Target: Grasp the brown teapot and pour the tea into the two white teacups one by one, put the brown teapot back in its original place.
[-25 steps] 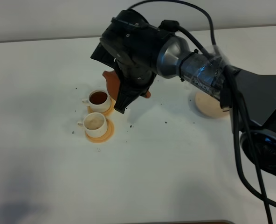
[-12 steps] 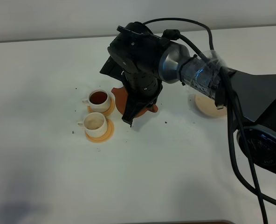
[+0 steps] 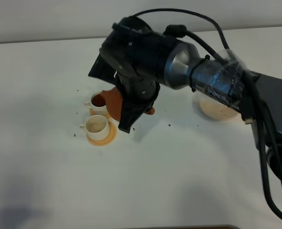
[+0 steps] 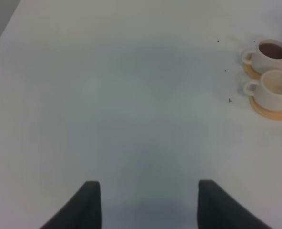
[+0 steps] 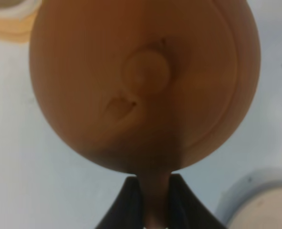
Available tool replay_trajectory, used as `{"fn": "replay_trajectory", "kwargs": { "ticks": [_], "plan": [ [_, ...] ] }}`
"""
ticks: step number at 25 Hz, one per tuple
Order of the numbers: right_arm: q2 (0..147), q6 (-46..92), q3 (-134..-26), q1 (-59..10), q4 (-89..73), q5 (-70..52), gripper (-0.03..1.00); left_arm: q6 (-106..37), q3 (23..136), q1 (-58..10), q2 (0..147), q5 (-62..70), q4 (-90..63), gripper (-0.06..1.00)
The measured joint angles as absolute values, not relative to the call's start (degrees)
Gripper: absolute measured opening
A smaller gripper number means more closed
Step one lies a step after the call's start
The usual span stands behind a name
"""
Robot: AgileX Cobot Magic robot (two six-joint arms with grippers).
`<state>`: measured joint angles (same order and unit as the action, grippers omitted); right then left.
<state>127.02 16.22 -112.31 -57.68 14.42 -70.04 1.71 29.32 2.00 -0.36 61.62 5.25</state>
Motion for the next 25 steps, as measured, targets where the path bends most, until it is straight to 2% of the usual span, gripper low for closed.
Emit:
{"fn": "replay_trajectory", "kwargs": {
  "ticks": [11, 25],
  "plan": [
    [126.9, 15.2, -108.9, -67.1, 28.4, -70.2, 0.09, 1.8, 29.3, 2.0, -0.4, 61.6, 5.3, 0.45],
    [131.4, 15.2, -108.9, -69.9, 40.8, -70.0, 0.09, 1.8, 29.3, 2.0, -0.4, 61.6, 5.3, 0.45]
  ]
}}
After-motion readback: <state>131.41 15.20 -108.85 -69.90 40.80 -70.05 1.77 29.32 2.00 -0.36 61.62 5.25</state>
